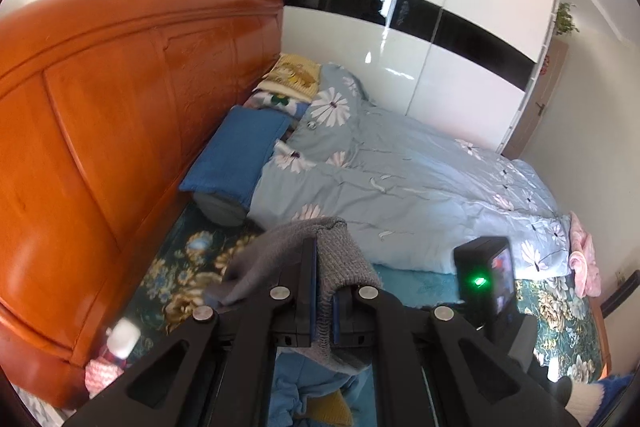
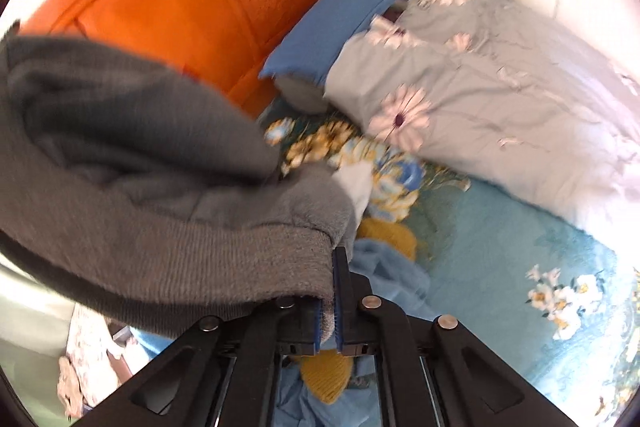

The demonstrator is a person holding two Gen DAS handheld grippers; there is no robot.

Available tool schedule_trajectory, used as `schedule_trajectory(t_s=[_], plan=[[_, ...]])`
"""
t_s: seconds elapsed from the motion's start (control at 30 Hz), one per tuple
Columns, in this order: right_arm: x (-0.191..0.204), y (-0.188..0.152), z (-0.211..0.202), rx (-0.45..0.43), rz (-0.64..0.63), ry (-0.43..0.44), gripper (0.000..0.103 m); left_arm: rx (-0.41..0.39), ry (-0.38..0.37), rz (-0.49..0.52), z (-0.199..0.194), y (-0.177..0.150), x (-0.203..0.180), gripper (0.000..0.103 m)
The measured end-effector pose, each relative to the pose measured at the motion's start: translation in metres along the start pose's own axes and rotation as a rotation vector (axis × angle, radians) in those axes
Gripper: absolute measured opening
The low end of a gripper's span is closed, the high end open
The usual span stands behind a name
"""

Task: Fold clothes
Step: 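Raise the grey sweatshirt high with both tools, holding it spread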

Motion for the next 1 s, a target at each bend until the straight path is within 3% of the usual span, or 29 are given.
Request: schedule_trajectory(t_s=[0.47,0.77,1.0], plan=[[-0.073,0.074,-0.164,-0.371,0.075,-0.064,0.004,-0.272,-0.158,0.137,-0.057,0.091,-0.125,0.005],[-0.125,0.089,-0.28,-0.547,0.007,-0.057,0.004,-0.439,-0.137,0.151,-0.105,0.127,-0.222,0.006],[-0.168,0.077,-0.365,-0.657,-0.064,-0.054,0.004,-0.523,-0.147,0.177,-0.134,0.145,-0.311,0.006]])
Point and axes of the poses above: each gripper's, at about its wrist camera, not at the fingertips, and z roughly the way its jaws point, x to its left, y to its top, the point moved 5 cm from there along z, roughly the way its jaws point
